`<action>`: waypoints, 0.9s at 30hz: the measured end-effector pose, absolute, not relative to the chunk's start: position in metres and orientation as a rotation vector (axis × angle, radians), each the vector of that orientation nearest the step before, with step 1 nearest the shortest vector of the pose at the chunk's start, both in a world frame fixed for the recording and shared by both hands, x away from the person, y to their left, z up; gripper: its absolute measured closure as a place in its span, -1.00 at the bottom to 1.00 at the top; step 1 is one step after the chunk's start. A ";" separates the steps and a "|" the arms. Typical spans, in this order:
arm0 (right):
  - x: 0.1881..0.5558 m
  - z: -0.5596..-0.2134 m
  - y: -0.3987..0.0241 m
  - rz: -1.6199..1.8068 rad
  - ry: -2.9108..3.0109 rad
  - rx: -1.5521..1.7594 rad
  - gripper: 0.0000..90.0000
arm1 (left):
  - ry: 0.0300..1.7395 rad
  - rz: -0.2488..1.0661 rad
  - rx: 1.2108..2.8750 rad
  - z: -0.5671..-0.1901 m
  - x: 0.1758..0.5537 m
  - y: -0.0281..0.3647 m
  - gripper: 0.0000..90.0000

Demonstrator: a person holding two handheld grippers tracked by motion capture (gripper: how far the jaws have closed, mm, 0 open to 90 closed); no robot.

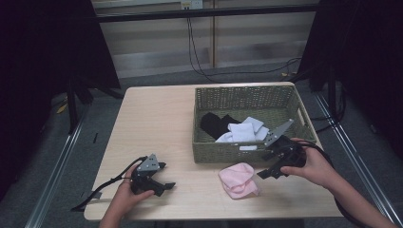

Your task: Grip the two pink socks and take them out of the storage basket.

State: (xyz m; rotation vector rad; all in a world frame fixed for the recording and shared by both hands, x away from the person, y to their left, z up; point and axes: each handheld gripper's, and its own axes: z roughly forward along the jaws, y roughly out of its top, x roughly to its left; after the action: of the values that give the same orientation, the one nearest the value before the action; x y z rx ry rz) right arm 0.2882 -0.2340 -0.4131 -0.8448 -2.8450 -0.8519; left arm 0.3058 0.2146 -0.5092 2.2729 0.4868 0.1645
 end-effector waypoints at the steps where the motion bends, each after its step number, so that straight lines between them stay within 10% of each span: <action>1: 0.287 -0.415 -0.236 -0.854 -2.848 -0.848 -0.44 | 0.486 0.164 2.273 -0.509 0.306 0.215 -0.69; 27: 0.269 -0.490 -0.278 -1.138 -2.863 -0.970 -0.48 | 0.487 0.164 2.273 -0.509 0.306 0.215 -0.69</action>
State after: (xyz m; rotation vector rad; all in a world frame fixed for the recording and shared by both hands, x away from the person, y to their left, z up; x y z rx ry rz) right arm 0.2690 -0.2776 -0.4902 -0.9700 -2.8634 -1.1377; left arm 0.3057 0.2146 -0.5093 2.2726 0.4868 0.1639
